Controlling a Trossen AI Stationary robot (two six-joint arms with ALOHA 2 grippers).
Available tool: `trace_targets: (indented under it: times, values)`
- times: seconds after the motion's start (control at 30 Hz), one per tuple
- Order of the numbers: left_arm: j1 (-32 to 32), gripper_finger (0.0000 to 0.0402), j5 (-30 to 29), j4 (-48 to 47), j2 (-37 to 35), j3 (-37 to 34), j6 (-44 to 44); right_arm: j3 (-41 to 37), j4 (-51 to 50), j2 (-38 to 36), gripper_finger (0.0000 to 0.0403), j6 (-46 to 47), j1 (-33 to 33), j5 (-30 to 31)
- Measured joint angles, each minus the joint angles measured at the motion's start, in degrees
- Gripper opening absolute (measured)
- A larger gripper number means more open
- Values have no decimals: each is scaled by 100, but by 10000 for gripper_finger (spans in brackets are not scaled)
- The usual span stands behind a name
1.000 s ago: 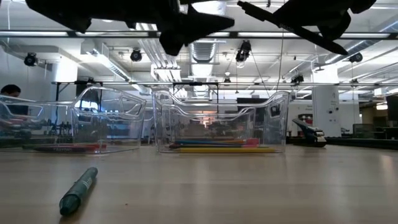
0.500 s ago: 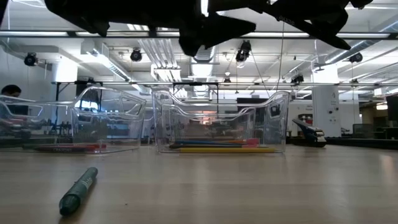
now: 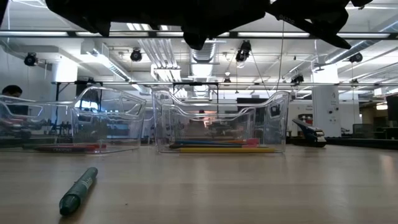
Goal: Sort crayons/erasers/pens/pencils in bins
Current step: Put the black ball pen into the top left transparent bin
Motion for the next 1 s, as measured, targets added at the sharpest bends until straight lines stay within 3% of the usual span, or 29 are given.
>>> trace_targets:
  times: [0.2, 0.33, 0.53, 0.77, 1.0]
  values:
    - [-5, 29, 198, 3, 0, -4, 88, 0, 19, 0, 22, -119, 2, -42]
    - [-2, 26, 342, 42, 0, -4, 115, 56, 64, -23, 57, -435, 0, -101]
    - [24, 27, 214, -227, -69, -7, 118, 271, -216, -39, 161, -694, 13, -167]
    - [19, 29, -812, -1991, -978, -26, 97, 1050, -2078, -172, 262, -20, 41, -287]
    - [19, 30, -2057, -4269, -2524, -28, 14, 1351, -2517, -251, 289, 104, 351, -252]
